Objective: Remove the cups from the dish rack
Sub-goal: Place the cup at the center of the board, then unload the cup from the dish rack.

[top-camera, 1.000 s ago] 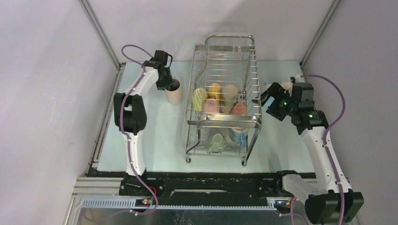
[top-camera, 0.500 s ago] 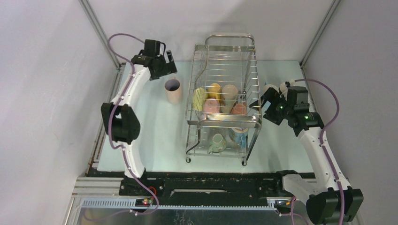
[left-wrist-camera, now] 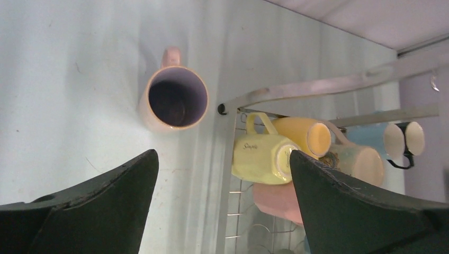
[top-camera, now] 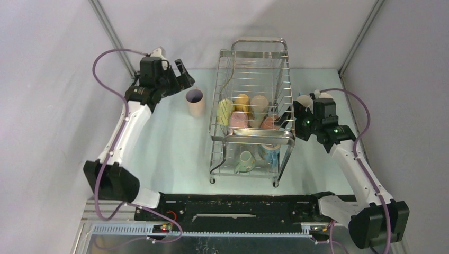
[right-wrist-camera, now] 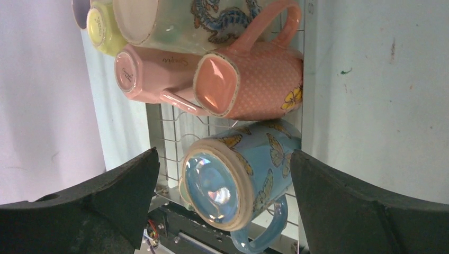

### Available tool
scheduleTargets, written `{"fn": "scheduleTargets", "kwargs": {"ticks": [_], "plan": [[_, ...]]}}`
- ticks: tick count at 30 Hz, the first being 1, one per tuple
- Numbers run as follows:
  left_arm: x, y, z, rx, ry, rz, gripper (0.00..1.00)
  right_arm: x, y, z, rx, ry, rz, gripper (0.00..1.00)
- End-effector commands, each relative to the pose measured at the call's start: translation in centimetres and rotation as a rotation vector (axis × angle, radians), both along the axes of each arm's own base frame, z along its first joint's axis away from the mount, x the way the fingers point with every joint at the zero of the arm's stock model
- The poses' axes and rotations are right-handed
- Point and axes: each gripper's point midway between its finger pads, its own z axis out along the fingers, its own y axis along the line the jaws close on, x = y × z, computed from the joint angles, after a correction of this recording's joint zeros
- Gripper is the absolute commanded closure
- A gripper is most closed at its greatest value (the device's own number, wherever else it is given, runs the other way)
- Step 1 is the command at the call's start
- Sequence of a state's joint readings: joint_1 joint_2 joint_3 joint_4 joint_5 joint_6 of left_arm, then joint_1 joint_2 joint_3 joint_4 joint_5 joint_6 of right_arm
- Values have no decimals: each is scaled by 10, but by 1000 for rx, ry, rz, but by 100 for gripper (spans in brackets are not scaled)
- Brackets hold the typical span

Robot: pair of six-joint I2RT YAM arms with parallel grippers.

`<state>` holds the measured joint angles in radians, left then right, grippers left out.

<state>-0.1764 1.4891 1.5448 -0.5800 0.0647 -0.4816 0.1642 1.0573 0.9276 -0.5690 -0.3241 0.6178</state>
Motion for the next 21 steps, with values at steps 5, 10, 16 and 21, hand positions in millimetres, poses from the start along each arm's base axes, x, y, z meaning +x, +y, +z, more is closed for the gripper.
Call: {"fn": "scheduleTargets", "kwargs": {"ticks": [5,10,16,21], "plan": [[-56,-6,19,-99,-118,-54,0,27,10,-1,-20,-81,34,2],[-88,-7,7,-115,-117,-86,0,21,10,-2,-20,-61,23,4],[-117,-12,1,-126,-122,-141,0,-5,20,-10,-39,-31,73,4],[-131,-14,-1,-116,-130,-167,0,-22,29,-23,-74,-22,100,2]]}}
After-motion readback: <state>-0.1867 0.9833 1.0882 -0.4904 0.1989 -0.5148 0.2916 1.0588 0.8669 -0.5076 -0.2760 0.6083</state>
